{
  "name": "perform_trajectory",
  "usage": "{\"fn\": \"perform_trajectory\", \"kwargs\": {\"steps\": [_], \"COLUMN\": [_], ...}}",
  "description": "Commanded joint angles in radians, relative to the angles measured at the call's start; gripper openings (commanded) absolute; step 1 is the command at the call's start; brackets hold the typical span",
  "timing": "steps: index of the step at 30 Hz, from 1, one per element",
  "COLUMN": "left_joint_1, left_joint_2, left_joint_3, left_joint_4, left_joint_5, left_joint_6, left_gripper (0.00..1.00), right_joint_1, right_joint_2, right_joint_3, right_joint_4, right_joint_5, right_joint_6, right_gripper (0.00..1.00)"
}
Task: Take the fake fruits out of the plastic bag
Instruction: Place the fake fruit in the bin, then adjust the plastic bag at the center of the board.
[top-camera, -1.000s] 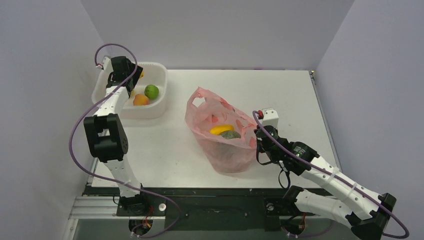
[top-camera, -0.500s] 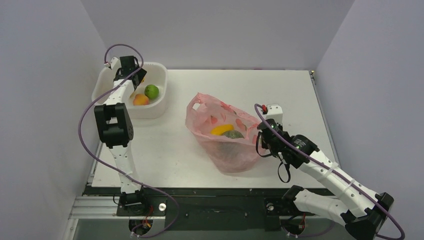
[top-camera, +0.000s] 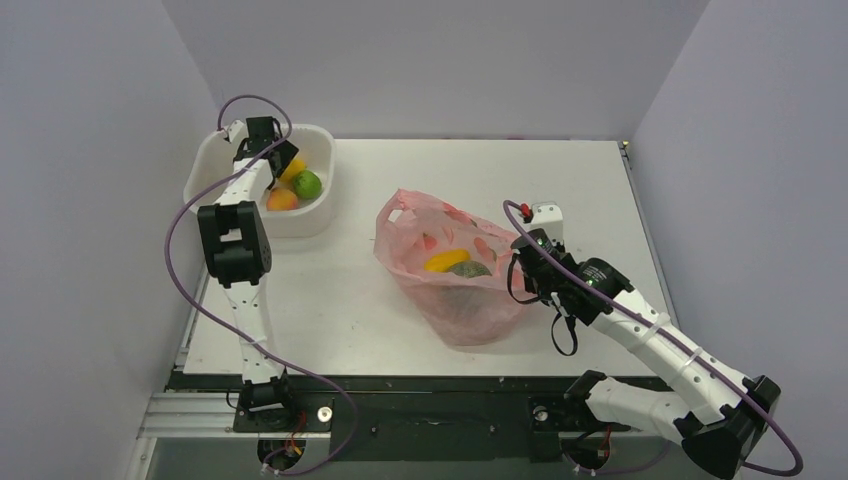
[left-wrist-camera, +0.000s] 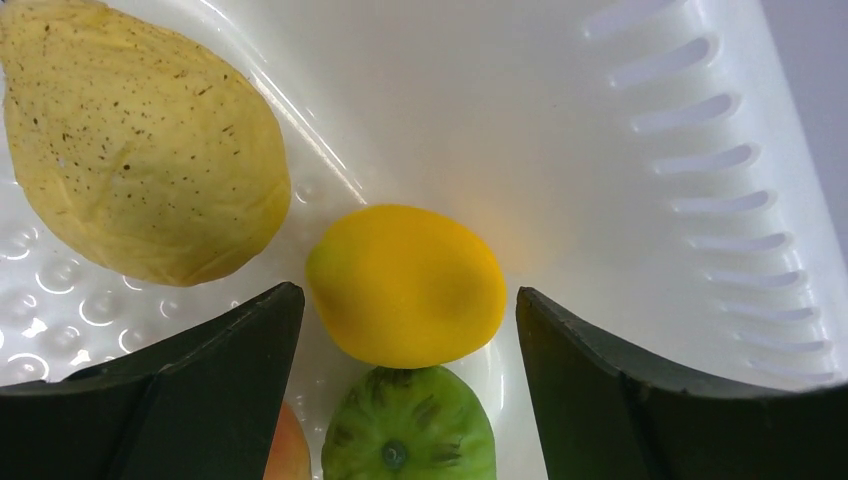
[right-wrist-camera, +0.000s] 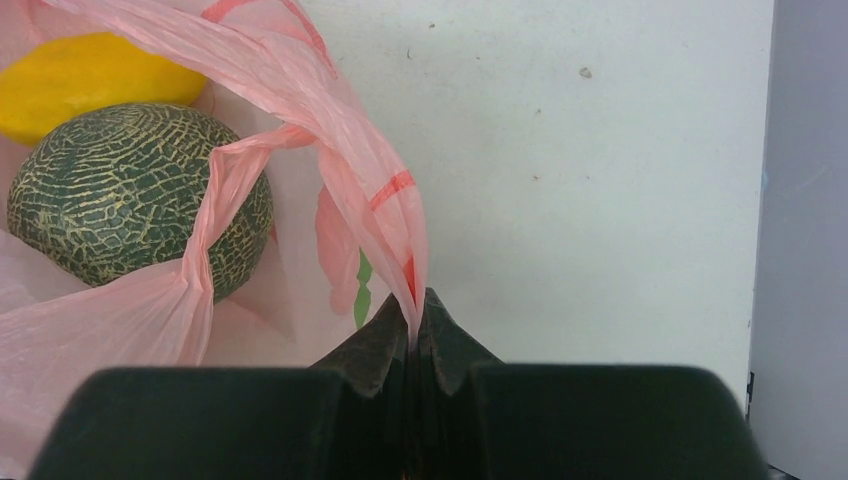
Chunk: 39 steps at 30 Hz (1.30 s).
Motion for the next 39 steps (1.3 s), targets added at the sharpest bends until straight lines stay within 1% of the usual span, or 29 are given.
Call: {"fn": "perform_trajectory", "kwargs": {"steps": [1,8,11,14,16,17,20,21,23,25,26,27,29,30,32,35,36,37,38,39], "left_joint_1": [0.012,-0.002,-0.034,-0.079,-0.128,-0.163,-0.2,-0.202,-0.19,-0.176,-0.171,-0.165,-0.154,-0.141,-0.113,-0.073,-0.069,-0.068,-0.068,-0.071], "left_joint_2": [-0.046,-0.165,-0.239,-0.299,-0.366,-0.426,-0.557,-0.621,-0.703,-0.777,-0.804,-0.86,-0.963,-1.034,-1.141,-1.269,-1.318,-1.337,-1.373,-1.389], "left_joint_3": [0.065,0.04,-0.007,-0.051,-0.127,-0.201,-0.362,-0.432,-0.496,-0.532,-0.543,-0.569,-0.615,-0.654,-0.71,-0.781,-0.814,-0.828,-0.855,-0.868], "left_joint_4": [0.006,-0.019,-0.022,-0.069,-0.08,-0.078,-0.047,-0.047,-0.087,-0.223,-0.259,-0.325,-0.406,-0.425,-0.465,-0.493,-0.496,-0.5,-0.506,-0.511], "left_joint_5": [-0.014,0.035,0.08,0.15,0.176,0.184,0.232,0.279,0.347,0.38,0.392,0.404,0.416,0.427,0.509,0.608,0.654,0.674,0.704,0.716], "left_joint_6": [0.069,0.153,0.186,0.215,0.222,0.224,0.218,0.217,0.234,0.277,0.311,0.328,0.363,0.364,0.343,0.272,0.257,0.227,0.212,0.18], "left_gripper": [0.76,0.75,0.75,0.74,0.74,0.74,0.74,0.74,0.74,0.74,0.74,0.74,0.74,0.75,0.75,0.76,0.76,0.76,0.76,0.76], "right_joint_1": [-0.009,-0.009,-0.009,-0.008,-0.009,-0.009,-0.007,-0.007,-0.005,-0.004,-0.002,-0.001,0.006,0.015,0.039,0.096,-0.028,0.075,0.176,0.227], "right_joint_2": [0.007,-0.014,-0.046,-0.065,-0.07,-0.07,-0.039,-0.027,0.024,0.083,0.119,0.137,0.192,0.224,0.261,0.278,0.271,0.262,0.241,0.209], "right_joint_3": [0.045,0.008,-0.015,-0.047,-0.063,-0.068,-0.056,-0.035,0.015,0.071,0.091,0.131,0.197,0.217,0.295,0.328,0.317,0.303,0.256,0.226], "right_joint_4": [-0.006,0.058,0.094,0.152,0.196,0.214,0.289,0.307,0.319,0.33,0.334,0.342,0.349,0.35,0.349,0.344,0.344,0.345,0.346,0.356], "right_joint_5": [0.022,-0.04,-0.093,-0.137,-0.176,-0.206,-0.256,-0.273,-0.287,-0.302,-0.311,-0.325,-0.345,-0.36,-0.374,-0.377,-0.372,-0.37,-0.367,-0.368], "right_joint_6": [-0.017,-0.03,-0.032,-0.031,-0.033,-0.035,-0.051,-0.066,-0.093,-0.124,-0.135,-0.158,-0.185,-0.192,-0.214,-0.22,-0.215,-0.21,-0.192,-0.181], "right_gripper": [0.0,0.0,0.0,0.0,0.0,0.0,0.0,0.0,0.0,0.0,0.0,0.0,0.0,0.0,0.0,0.0,0.0,0.0,0.0,0.0]}}
